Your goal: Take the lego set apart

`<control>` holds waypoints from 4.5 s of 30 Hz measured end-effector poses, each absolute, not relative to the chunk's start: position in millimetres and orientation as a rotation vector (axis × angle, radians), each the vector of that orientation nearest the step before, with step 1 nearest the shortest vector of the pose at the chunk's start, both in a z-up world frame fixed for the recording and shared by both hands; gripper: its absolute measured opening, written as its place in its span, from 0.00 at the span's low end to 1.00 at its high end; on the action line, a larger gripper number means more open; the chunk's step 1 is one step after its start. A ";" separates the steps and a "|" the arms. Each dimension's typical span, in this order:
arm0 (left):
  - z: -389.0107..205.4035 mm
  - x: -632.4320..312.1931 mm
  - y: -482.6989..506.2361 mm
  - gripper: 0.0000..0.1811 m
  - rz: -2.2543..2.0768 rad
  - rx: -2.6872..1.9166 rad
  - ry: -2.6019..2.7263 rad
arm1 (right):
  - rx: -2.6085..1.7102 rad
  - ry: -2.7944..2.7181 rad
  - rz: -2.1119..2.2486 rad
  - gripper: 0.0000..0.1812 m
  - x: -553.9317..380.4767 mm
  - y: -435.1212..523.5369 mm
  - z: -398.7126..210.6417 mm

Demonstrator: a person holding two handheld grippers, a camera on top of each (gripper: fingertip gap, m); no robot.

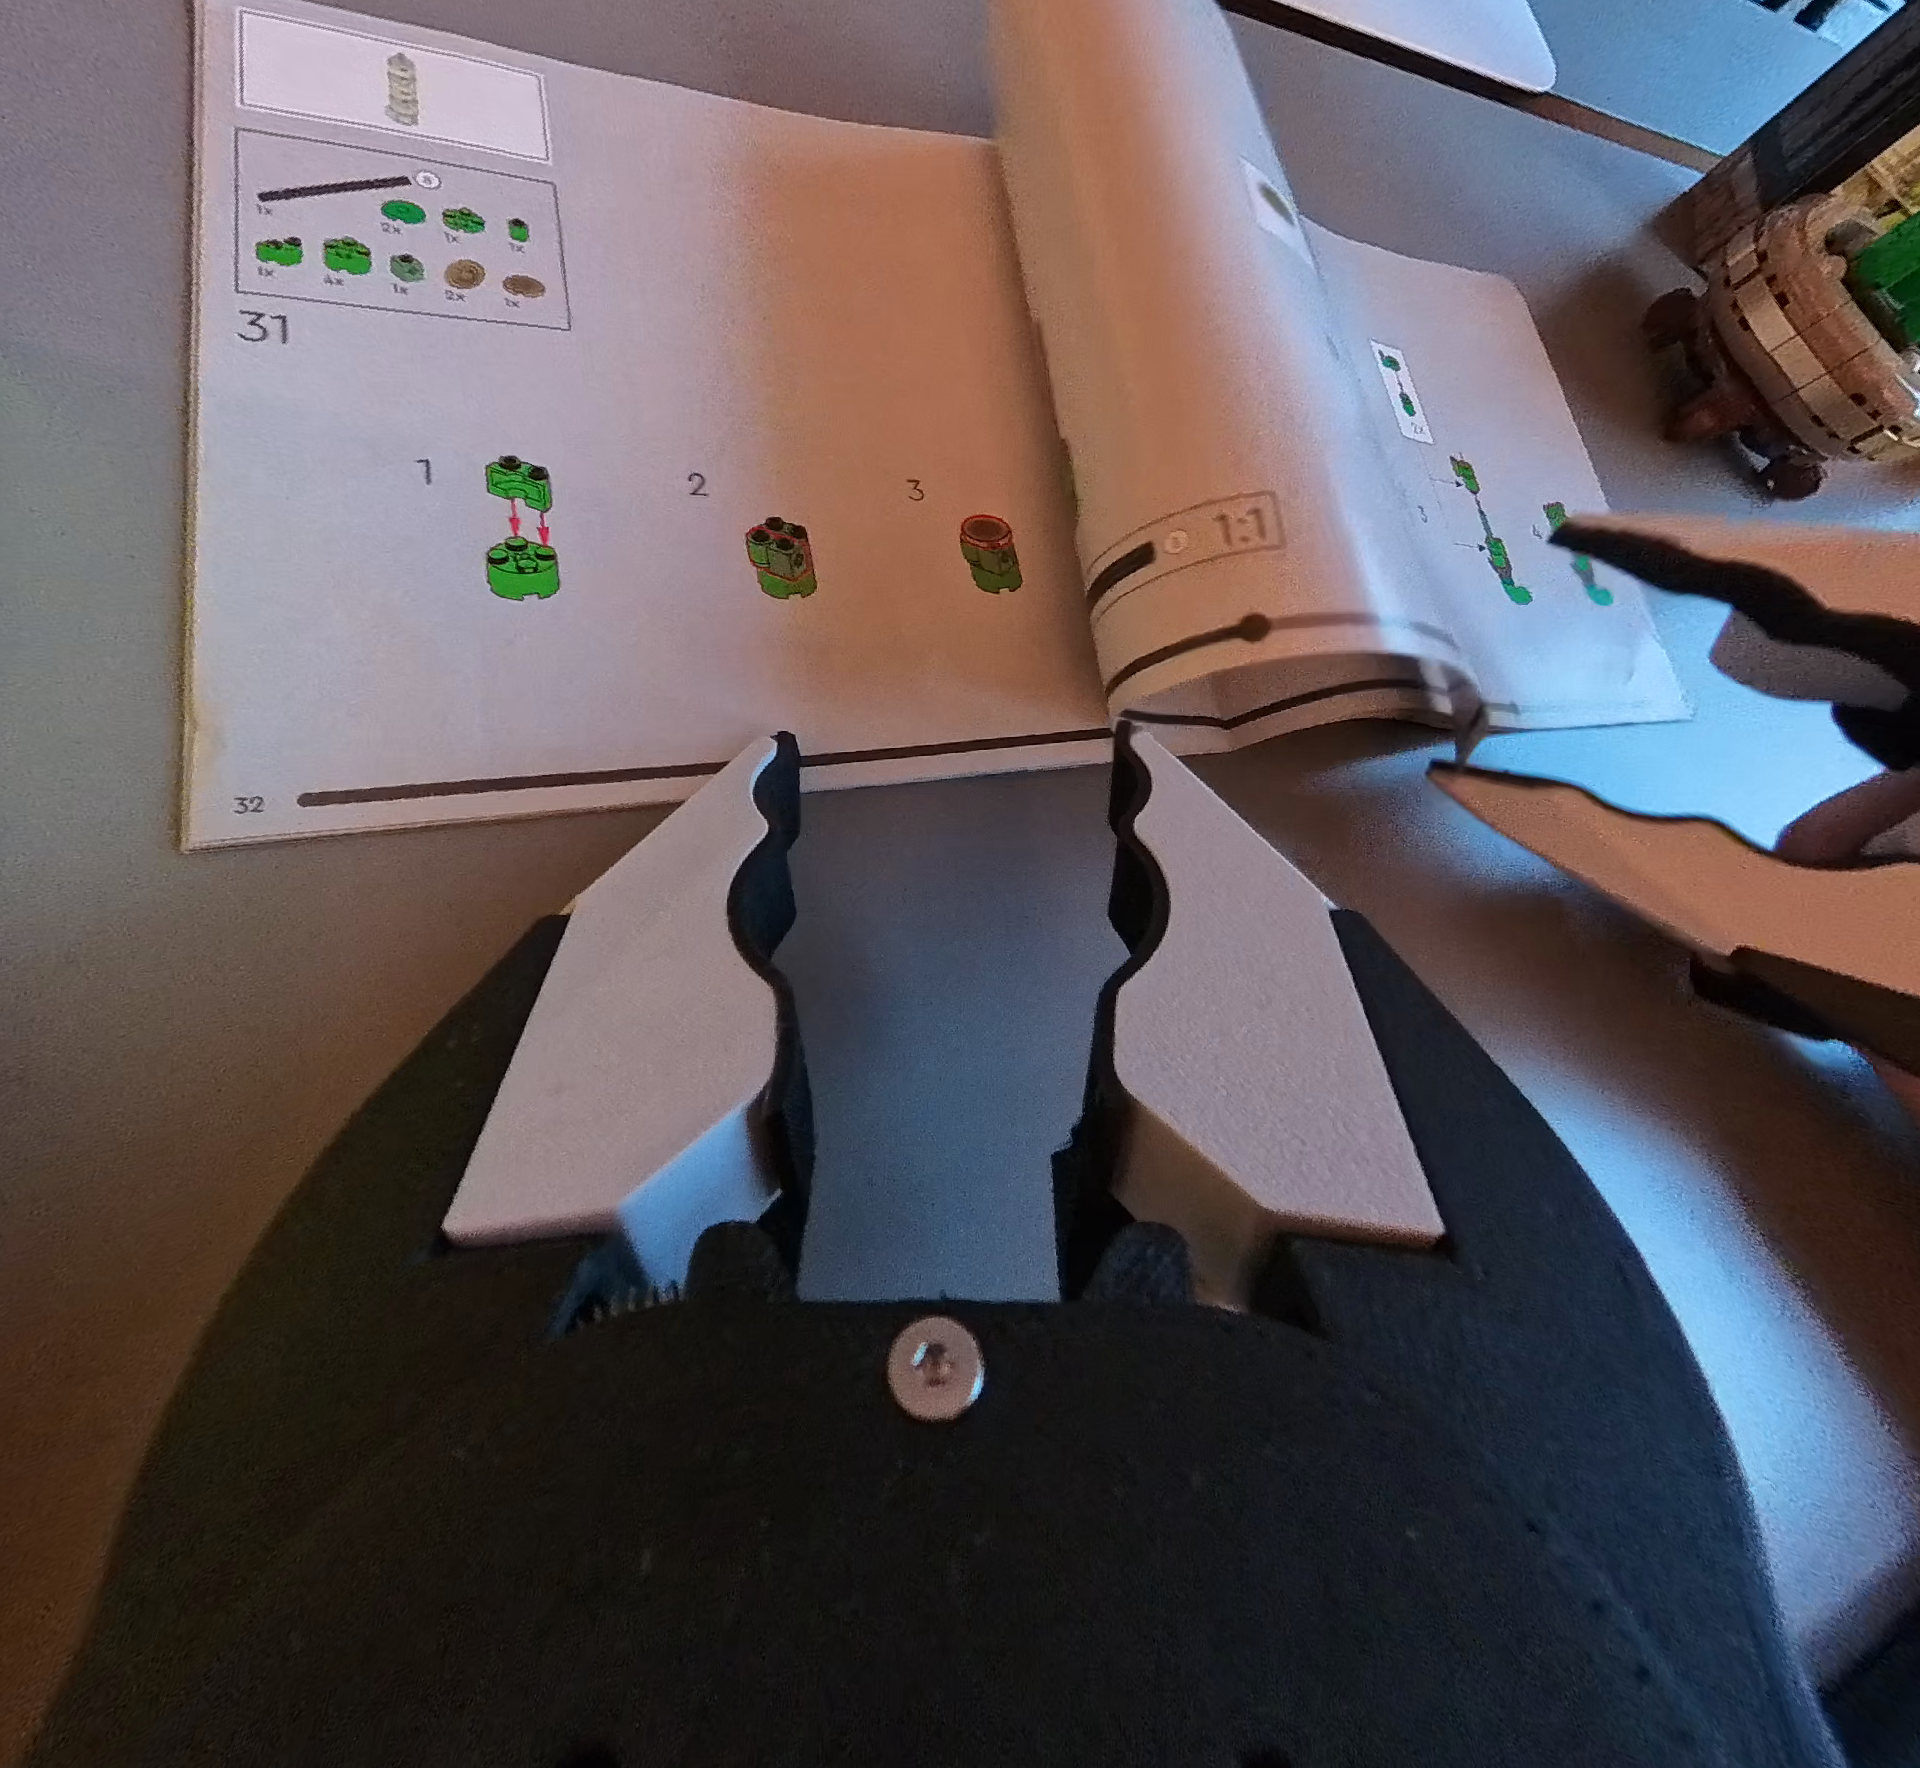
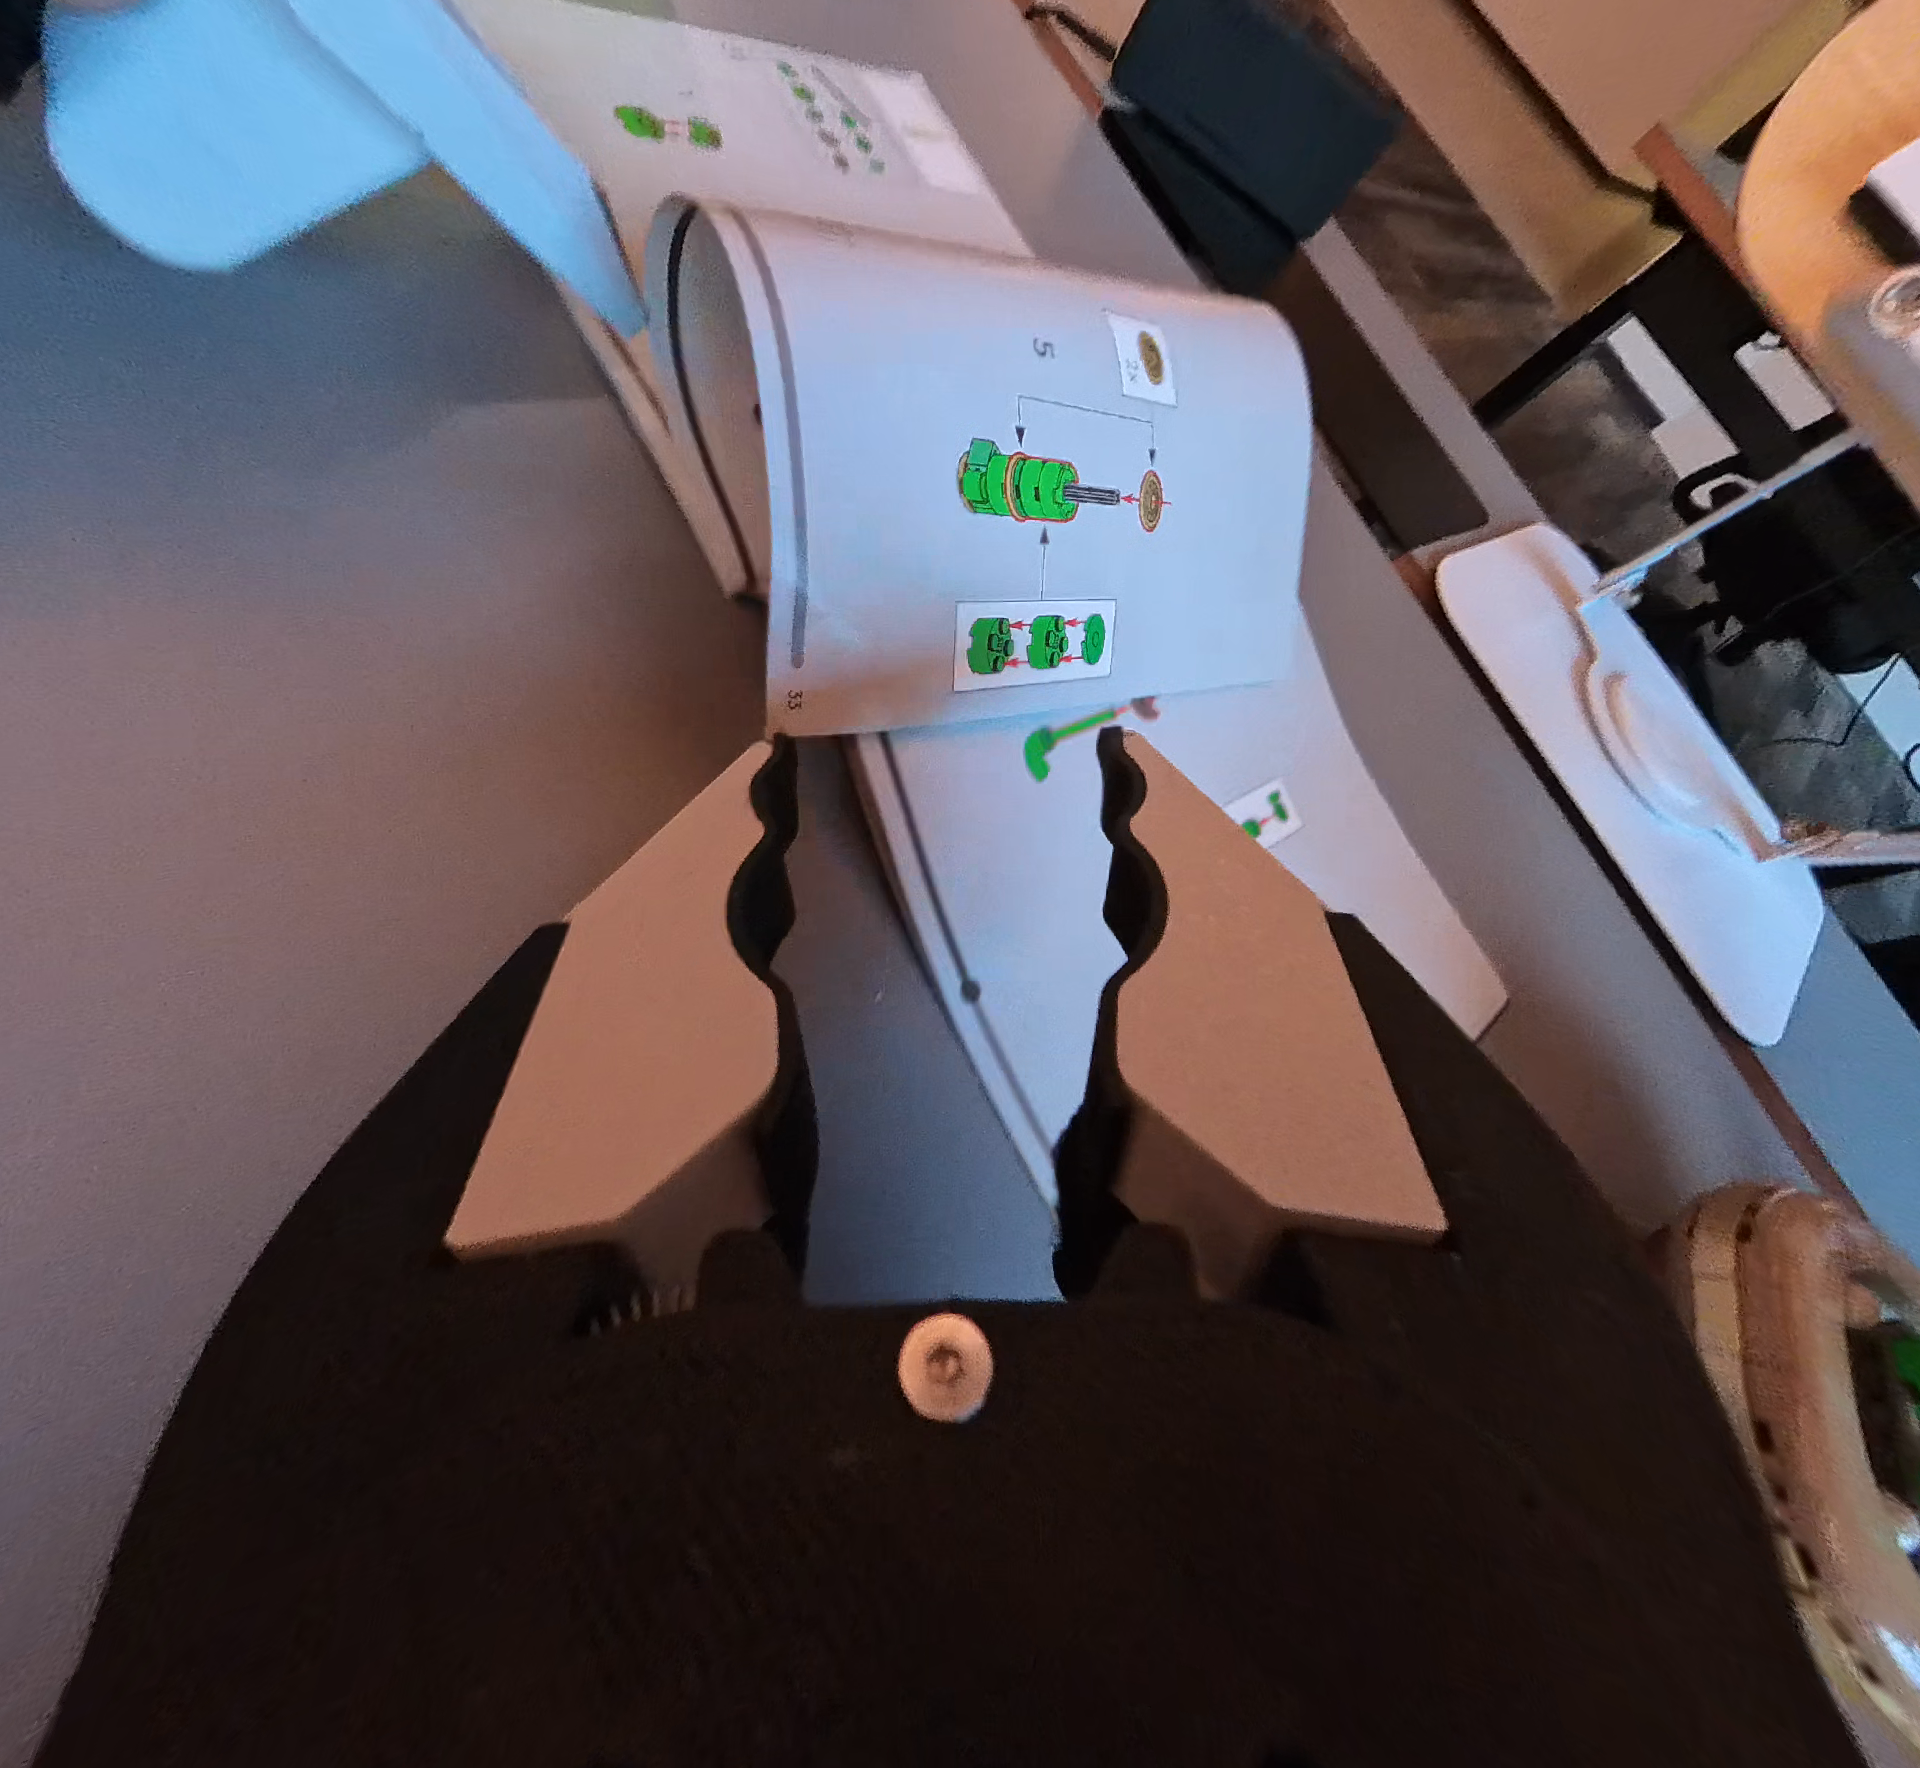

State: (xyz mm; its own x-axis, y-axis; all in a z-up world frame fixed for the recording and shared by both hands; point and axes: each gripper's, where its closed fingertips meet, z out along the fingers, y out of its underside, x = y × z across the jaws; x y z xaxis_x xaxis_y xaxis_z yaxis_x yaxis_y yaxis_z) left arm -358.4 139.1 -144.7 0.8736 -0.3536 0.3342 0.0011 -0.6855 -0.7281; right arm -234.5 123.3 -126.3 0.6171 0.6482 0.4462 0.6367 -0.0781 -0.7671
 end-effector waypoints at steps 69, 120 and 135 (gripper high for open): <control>-75.6 -337.7 147.7 0.00 -0.714 -1.888 0.394 | -1.923 -0.966 0.110 0.20 -147.6 113.8 -132.8; -158.1 -394.9 175.2 0.41 -0.081 -2.267 0.245 | -1.878 -0.874 0.081 0.20 -130.9 118.0 -111.6; -130.3 -330.6 166.4 0.05 -0.215 -2.108 0.497 | -1.869 -0.859 0.106 0.20 -132.6 118.0 -107.1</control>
State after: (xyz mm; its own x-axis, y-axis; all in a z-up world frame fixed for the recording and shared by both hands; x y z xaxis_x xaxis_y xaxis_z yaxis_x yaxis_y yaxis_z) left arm -330.6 166.4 -130.3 0.9028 -0.4283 -0.0379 -0.2662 -0.4876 -0.8315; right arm -132.6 118.0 -107.1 0.7403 0.6018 0.2996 0.5111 -0.2141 -0.8324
